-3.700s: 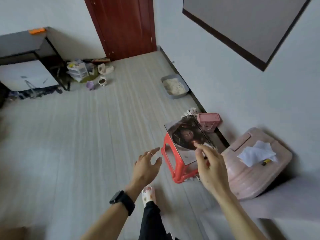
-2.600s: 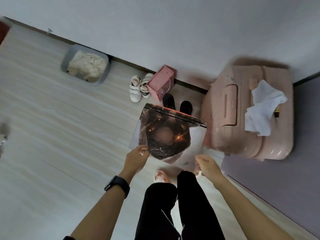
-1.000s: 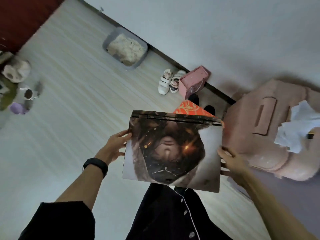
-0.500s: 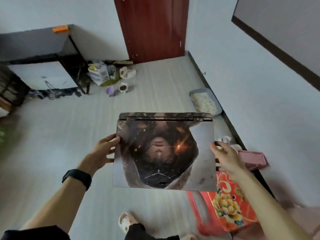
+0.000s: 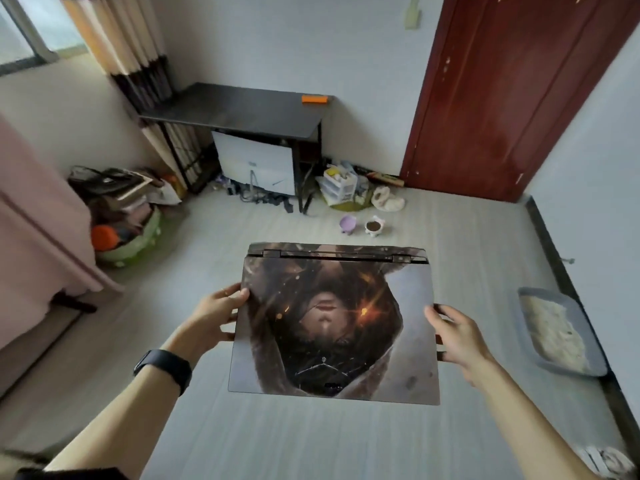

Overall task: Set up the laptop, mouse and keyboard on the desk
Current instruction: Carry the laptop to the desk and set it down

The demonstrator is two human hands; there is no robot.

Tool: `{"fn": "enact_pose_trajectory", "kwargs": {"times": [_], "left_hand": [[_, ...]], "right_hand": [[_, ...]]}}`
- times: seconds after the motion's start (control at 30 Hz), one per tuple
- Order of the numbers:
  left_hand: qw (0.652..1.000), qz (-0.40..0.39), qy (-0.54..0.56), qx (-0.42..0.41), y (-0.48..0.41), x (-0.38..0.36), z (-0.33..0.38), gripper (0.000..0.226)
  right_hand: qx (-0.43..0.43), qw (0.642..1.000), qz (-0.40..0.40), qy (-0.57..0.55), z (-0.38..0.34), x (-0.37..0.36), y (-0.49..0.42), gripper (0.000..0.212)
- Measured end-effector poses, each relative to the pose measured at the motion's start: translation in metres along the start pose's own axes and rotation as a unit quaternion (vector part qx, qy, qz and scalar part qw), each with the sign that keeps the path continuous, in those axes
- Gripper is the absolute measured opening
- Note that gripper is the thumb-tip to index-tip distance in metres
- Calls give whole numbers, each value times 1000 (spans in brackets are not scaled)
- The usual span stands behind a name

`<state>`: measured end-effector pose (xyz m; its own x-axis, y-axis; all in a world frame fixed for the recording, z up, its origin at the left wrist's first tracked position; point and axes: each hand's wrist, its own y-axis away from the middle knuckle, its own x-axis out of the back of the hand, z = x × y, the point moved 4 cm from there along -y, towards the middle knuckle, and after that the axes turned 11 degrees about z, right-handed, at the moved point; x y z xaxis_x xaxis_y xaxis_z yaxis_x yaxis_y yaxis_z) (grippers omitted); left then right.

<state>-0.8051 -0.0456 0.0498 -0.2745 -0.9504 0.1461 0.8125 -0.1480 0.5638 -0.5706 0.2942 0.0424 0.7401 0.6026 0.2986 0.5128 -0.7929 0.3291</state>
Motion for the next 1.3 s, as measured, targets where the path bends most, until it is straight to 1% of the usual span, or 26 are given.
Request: {"fn": "enact_pose_trajectory", "kwargs": {"times": [0.13, 0.27, 0.4, 0.53, 0.63, 0.7, 0.8, 0.9, 1.0, 1.1, 1.2, 1.23, 1.3], "left_hand": [[1000, 26, 8, 8, -52, 53, 36, 23], [998, 59, 27, 22, -107, 84, 66, 27], [993, 100, 52, 30, -184, 108, 109, 30], [988, 135, 76, 28, -269, 127, 164, 31], [983, 163, 80, 26, -325, 140, 207, 30], [978, 182, 94, 35, -357, 148, 233, 27], [975, 193, 101, 46, -405, 163, 269, 28], [975, 191, 100, 50, -465, 182, 299, 32], [977, 188, 91, 37, -535, 199, 333, 33], [983, 161, 89, 23, -612, 218, 372, 30], [985, 160, 63, 15, -676, 234, 416, 18], [986, 154, 56, 11, -702, 240, 436, 18], [988, 154, 23, 8, -749, 247, 469, 26]], "right_hand": [[7, 1000, -23, 9, -40, -80, -34, 12], [7, 999, -42, 19, -78, -149, -85, 13], [19, 996, -79, 38, -121, -235, -168, 14], [22, 992, -115, 40, -171, -327, -263, 27], [30, 988, -144, 36, -210, -385, -320, 32], [35, 987, -150, 45, -243, -422, -354, 35], [32, 984, -167, 58, -286, -475, -397, 32], [35, 983, -172, 58, -319, -521, -434, 30], [42, 984, -168, 52, -349, -572, -475, 25], [23, 988, -147, 46, -374, -625, -518, 19], [13, 991, -130, 32, -399, -667, -551, 28], [7, 992, -121, 26, -411, -683, -566, 30], [5, 994, -106, 31, -428, -707, -590, 25]]}}
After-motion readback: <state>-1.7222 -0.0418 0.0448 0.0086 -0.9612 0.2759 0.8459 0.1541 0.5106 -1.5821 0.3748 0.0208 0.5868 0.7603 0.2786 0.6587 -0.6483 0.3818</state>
